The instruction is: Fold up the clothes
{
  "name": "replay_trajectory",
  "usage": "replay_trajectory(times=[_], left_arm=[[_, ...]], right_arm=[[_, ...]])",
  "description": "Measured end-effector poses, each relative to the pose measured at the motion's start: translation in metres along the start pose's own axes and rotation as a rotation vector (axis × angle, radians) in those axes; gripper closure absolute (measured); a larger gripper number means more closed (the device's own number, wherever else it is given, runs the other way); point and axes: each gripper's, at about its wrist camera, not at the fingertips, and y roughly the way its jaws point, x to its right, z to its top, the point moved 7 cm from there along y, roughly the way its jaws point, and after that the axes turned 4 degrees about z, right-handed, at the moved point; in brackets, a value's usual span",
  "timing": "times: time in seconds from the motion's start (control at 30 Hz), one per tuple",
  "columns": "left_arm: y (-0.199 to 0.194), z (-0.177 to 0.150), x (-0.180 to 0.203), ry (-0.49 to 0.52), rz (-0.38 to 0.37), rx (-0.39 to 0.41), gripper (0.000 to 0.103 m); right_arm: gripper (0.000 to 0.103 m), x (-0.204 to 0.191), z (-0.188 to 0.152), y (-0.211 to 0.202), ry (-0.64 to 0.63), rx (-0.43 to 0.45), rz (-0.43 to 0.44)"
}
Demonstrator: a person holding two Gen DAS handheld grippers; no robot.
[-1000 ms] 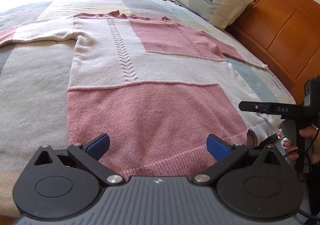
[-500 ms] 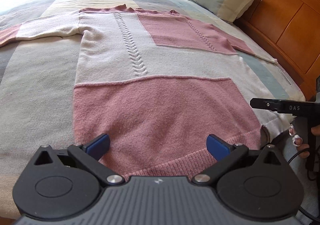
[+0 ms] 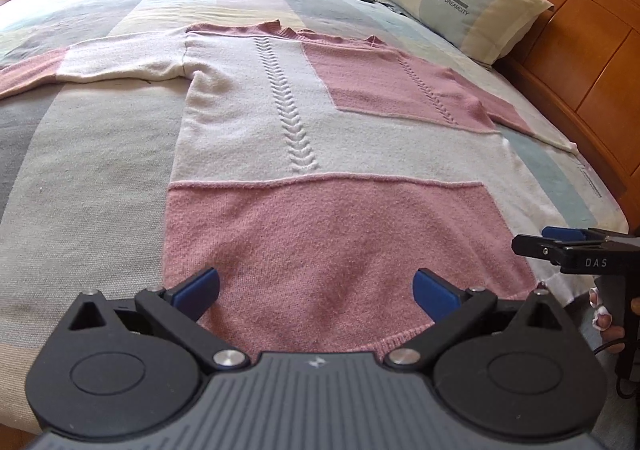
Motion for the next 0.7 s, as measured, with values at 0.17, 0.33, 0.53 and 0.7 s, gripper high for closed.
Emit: replay_trajectory(times=[0.17,0.33,0.53,0.7], left_arm=[[-0.006,0.023,0.001,-0.007,0.079,0.014,0.001],[-0.004,0.026,0.011,0.008,0.097,-0.011,0.001],[0.013,0.054,0.03,0.056,0.045,0.025,0.001],[0.046,0.088,0.05,0.075,0.025,0.128,0.001]], right_arm=[[0.0,-0.005,-0.001,0.003,-0.035,-0.017,-0.034],[0.0,-0.007,-0.002,0.005,-0.052,-0.027,-0.046],[0.0,-0.009,-0.007,0.007,-0.092,-0.002,-0.06],[0.0,-0.009,-0.01,0.005,-0.114,0.035,-0.056]])
